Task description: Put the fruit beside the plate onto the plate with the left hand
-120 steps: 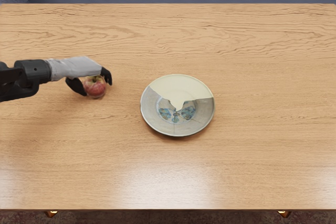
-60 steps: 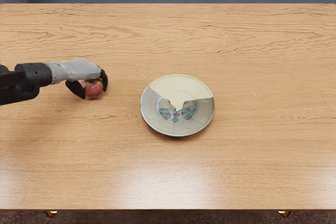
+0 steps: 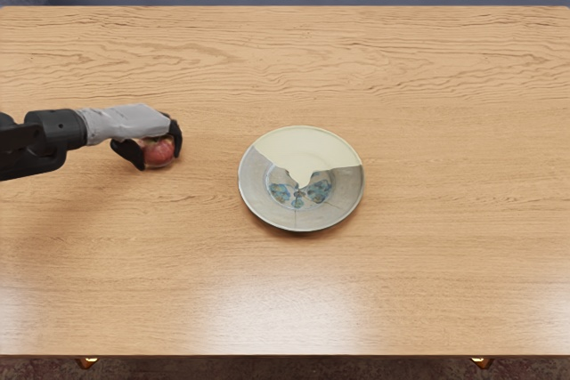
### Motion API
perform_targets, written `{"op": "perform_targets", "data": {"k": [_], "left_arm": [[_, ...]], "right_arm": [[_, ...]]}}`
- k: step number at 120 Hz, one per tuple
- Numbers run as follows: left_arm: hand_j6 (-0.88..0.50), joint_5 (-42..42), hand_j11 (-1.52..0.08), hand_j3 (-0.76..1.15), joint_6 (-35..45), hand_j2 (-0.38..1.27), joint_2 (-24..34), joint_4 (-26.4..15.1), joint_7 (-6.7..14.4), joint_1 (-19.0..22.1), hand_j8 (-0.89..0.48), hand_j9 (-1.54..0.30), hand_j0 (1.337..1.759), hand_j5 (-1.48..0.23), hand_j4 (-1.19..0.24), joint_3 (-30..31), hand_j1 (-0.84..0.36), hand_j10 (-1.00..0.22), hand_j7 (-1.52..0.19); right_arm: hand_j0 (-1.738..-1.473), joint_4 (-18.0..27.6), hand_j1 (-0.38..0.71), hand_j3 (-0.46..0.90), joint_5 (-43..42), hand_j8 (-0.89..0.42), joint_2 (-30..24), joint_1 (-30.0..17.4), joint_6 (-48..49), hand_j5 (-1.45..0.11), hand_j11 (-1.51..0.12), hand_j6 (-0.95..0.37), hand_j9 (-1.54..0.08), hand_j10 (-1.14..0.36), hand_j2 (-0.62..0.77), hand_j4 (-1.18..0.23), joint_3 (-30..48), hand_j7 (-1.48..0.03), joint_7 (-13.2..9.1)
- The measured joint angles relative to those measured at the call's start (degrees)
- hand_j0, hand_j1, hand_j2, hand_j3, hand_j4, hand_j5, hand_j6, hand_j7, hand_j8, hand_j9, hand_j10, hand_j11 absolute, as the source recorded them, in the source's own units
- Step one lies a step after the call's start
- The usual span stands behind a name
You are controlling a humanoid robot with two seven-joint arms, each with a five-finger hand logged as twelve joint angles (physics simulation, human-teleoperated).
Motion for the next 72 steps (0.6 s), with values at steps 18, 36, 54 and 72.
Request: {"op": "perform_targets", "data": {"k": [18, 36, 54, 72], "left_arm": [[-0.33, -0.59, -0.94, 0.0, -0.4, 0.23, 0.08, 0.33, 0.05, -1.13, -0.3, -0.9, 1.65, -0.86, -0.61, 0.34, -0.22, -0.43, -0.84], [-0.32, -3.72, -0.95, 0.0, -0.88, 0.17, -0.01, -0.09, 0.07, -3.34, -0.31, -0.91, 1.651, -0.89, -0.6, -0.28, -0.2, -0.43, -0.87], [-0.34, -5.13, -0.96, 0.0, -1.09, 0.13, 0.05, -3.49, 0.08, -5.35, -0.33, -0.93, 1.651, -0.91, -0.61, -3.11, -0.16, -0.45, -0.9], [-0.31, -5.39, -0.98, 0.0, -1.18, 0.18, 0.16, -8.78, 0.07, -8.24, -0.3, -0.95, 1.651, -0.93, -0.59, -5.22, -0.19, -0.43, -0.92]], "right_arm": [[-1.658, -0.01, -0.35, 0.0, -0.01, 0.0, 0.0, 0.0, 0.0, 0.0, 0.0, 0.0, 0.0, 0.0, 0.0, 0.0, 0.01, 0.0, 0.0], [-1.658, -0.02, -0.35, 0.0, -0.03, 0.0, 0.0, 0.0, 0.0, 0.0, 0.0, 0.0, 0.0, 0.0, 0.0, 0.0, 0.0, 0.0, 0.0], [-1.658, 0.0, -0.35, 0.0, -0.01, 0.0, 0.0, 0.0, 0.0, 0.0, 0.0, 0.0, 0.0, 0.0, 0.0, 0.0, 0.0, 0.0, 0.0], [-1.658, -0.01, -0.35, 0.0, 0.0, 0.0, 0.0, 0.0, 0.0, 0.0, 0.0, 0.0, 0.0, 0.0, 0.0, 0.0, 0.0, 0.0, 0.0]]}}
